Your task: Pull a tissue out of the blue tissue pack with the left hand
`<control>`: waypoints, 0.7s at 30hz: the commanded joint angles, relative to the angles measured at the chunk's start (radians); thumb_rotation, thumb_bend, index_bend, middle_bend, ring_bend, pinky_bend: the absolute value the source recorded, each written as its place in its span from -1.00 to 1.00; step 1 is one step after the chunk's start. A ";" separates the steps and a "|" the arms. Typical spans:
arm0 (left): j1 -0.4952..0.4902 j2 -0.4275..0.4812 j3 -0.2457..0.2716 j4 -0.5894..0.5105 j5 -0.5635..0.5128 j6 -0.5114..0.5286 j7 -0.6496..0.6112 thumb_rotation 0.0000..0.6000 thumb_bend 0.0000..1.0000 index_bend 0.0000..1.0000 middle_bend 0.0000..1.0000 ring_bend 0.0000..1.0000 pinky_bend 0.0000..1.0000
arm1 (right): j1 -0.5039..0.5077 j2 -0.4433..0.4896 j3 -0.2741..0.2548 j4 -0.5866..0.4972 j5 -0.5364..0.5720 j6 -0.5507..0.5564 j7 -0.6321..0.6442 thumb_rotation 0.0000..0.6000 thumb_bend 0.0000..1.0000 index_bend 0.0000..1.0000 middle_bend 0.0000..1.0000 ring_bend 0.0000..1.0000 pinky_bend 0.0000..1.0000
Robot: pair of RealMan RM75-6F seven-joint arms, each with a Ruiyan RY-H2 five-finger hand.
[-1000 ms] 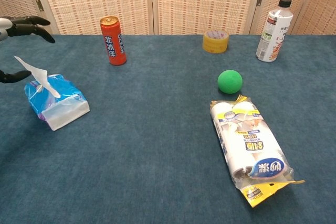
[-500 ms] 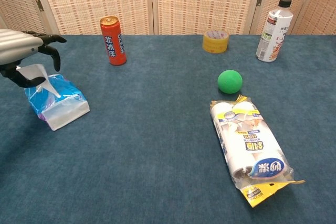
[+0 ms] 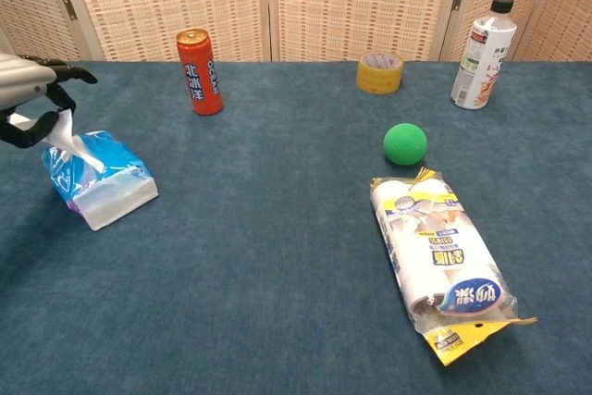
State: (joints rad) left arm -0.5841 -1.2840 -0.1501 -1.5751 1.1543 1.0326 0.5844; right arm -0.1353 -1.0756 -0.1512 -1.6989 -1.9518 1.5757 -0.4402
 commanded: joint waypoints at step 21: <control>0.042 0.396 -0.169 -0.425 0.075 0.268 -0.004 1.00 0.36 0.38 -0.79 -0.99 -0.75 | -0.001 -0.003 -0.007 0.006 -0.010 0.003 -0.004 1.00 -0.97 -1.00 -1.00 -1.00 -1.00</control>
State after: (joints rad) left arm -0.5509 -0.8999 -0.3162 -1.9934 1.2302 1.2914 0.5777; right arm -0.1366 -1.0782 -0.1585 -1.6927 -1.9614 1.5790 -0.4443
